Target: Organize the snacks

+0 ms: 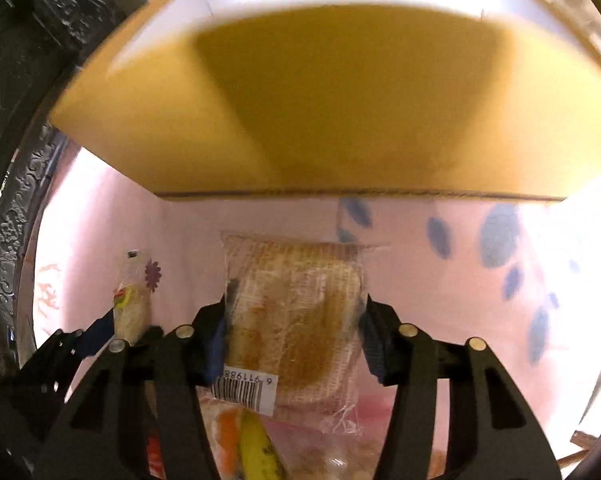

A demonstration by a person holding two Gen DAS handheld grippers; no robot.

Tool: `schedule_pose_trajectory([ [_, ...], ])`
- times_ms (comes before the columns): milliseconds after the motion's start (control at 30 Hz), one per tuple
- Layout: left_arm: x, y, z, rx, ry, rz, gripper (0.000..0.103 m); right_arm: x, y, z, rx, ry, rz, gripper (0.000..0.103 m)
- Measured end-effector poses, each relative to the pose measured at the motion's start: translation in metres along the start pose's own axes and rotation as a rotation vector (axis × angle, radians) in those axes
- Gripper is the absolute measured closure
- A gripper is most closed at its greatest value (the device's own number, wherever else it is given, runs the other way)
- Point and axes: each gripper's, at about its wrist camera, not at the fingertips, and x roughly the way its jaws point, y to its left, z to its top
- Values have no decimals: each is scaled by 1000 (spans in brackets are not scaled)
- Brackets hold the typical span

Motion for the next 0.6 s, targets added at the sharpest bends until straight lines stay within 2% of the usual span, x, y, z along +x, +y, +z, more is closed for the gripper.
schedule_pose_trajectory([
  [33,0,4,1,-19,6,-9,75,-11,0,-3,-17,-29,-18,48],
  [100,1,12,6,-58,39,-48,75,-25,1,-7,-6,-50,3,48],
  [267,-3,17,7,-84,60,-45,75,-46,-12,-3,52,-76,36,48],
  [367,-11,17,8,-88,39,-94,75,-62,-24,-13,101,-116,88,49],
  [467,-7,15,6,-84,69,-111,75,-77,-36,-17,182,-154,110,48],
  [533,-14,15,6,-111,65,-167,75,-90,-44,-24,221,-180,153,48],
  [600,-23,10,8,-107,69,-195,75,-99,-49,-25,219,-205,140,48],
])
